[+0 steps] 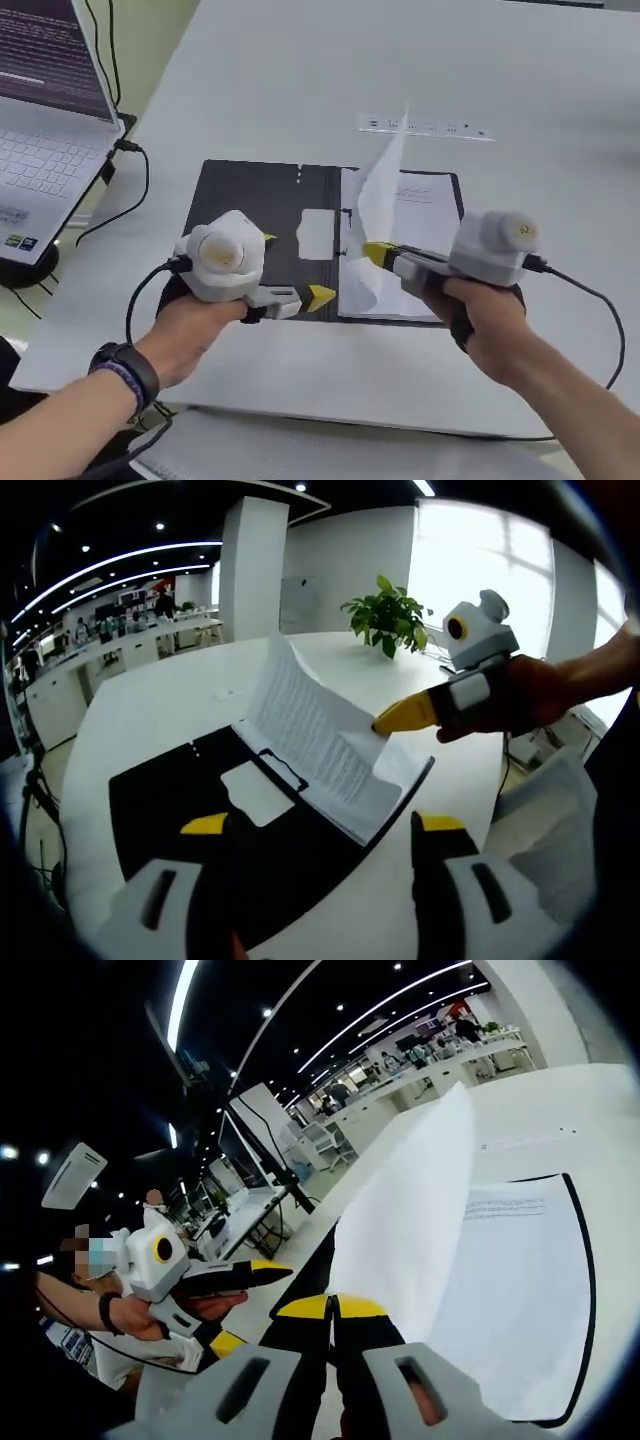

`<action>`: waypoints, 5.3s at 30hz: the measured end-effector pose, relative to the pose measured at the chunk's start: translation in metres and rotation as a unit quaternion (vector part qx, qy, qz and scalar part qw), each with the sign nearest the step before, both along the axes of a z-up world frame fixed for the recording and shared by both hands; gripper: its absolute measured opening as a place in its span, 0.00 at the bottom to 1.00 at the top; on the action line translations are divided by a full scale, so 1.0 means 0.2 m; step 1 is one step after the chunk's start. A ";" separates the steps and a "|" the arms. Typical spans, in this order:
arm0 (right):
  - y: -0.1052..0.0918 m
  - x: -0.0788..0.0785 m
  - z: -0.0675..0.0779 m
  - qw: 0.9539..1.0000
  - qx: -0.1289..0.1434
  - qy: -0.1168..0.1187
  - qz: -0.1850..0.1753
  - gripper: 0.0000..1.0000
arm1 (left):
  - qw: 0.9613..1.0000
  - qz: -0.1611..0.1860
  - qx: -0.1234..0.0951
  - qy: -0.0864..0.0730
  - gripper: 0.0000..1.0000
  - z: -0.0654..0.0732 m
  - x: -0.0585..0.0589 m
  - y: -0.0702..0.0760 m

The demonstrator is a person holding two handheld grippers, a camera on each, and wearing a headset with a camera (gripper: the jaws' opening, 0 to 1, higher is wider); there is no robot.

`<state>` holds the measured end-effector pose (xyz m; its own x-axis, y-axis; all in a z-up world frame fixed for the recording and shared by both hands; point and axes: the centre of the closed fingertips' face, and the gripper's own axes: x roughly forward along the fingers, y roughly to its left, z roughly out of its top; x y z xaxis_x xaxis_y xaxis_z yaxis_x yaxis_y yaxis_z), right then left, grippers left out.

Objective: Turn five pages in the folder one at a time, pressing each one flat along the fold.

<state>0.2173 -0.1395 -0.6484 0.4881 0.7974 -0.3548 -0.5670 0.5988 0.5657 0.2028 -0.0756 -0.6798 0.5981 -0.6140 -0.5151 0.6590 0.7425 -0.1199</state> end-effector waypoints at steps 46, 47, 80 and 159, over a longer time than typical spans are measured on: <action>0.69 0.00 -0.39 0.989 -0.028 0.093 0.112 0.00 | 0.996 0.088 -0.011 0.019 0.74 -0.04 -0.24 0.49; 0.70 0.00 -0.40 0.989 -0.029 0.095 0.113 0.00 | 0.996 0.089 -0.011 0.019 0.74 -0.04 -0.24 0.49; 0.80 -0.06 -0.73 0.976 -0.108 0.150 0.116 0.00 | 0.995 0.095 -0.008 0.023 0.75 -0.03 -0.29 0.54; 0.04 0.07 -0.32 0.993 0.019 0.117 -0.031 0.25 | 0.992 0.087 0.056 0.071 0.00 -0.54 -0.02 0.34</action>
<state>0.2315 -0.1316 -0.7130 0.4441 0.7841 -0.4336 -0.3810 0.6033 0.7006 0.1980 -0.0076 -0.7875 0.6072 -0.4423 -0.6601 0.5018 0.8576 -0.1130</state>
